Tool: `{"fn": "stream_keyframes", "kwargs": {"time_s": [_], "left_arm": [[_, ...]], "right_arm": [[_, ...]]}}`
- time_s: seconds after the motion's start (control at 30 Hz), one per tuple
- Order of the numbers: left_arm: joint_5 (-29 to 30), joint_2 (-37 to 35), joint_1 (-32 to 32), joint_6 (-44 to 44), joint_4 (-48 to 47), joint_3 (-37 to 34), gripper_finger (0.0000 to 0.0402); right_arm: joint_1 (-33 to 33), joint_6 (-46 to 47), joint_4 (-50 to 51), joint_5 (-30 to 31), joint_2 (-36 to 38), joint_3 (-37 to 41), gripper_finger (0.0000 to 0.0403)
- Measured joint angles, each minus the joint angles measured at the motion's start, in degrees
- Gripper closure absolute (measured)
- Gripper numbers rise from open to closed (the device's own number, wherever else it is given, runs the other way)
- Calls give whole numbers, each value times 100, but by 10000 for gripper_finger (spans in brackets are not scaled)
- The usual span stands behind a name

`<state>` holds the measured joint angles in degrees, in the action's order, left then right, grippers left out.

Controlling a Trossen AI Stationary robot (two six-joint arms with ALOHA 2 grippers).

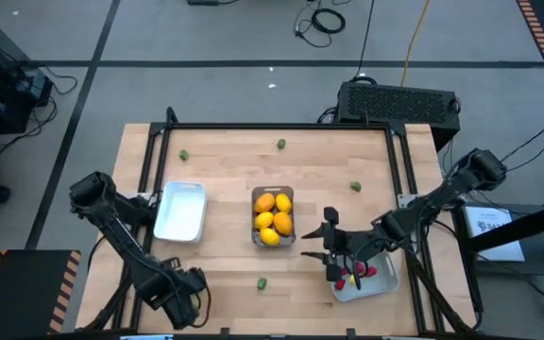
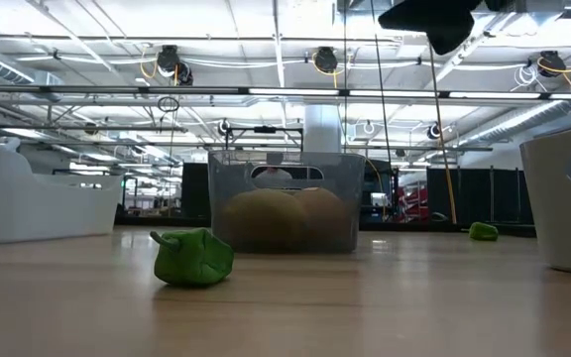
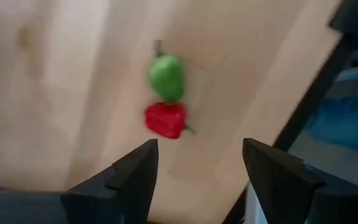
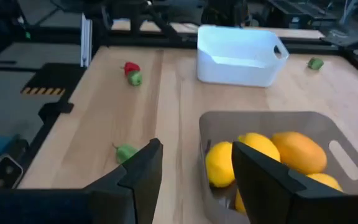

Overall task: Sort produce into baskets
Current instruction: Put the red chili pepper into the gray bin

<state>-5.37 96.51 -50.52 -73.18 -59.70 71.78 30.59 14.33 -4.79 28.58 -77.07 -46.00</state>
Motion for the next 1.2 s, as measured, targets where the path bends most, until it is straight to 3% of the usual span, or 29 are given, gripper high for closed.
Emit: {"fn": "stream_keyframes", "kwargs": {"time_s": [0.1,0.57,0.83,1.2], "left_arm": [[49,2,-105,2,446,-219,160],[573,44,-253,-1,921,-932,160],[532,44,-286,0,1596,-1401,160],[322,44,-427,-3,1676,-1709,160]], "right_arm": [[68,115,17,-16,-75,-2,220],[404,192,-27,-16,-152,-2,220],[402,192,-23,-9,-152,-6,220],[391,126,-23,-9,-152,-7,220]]}}
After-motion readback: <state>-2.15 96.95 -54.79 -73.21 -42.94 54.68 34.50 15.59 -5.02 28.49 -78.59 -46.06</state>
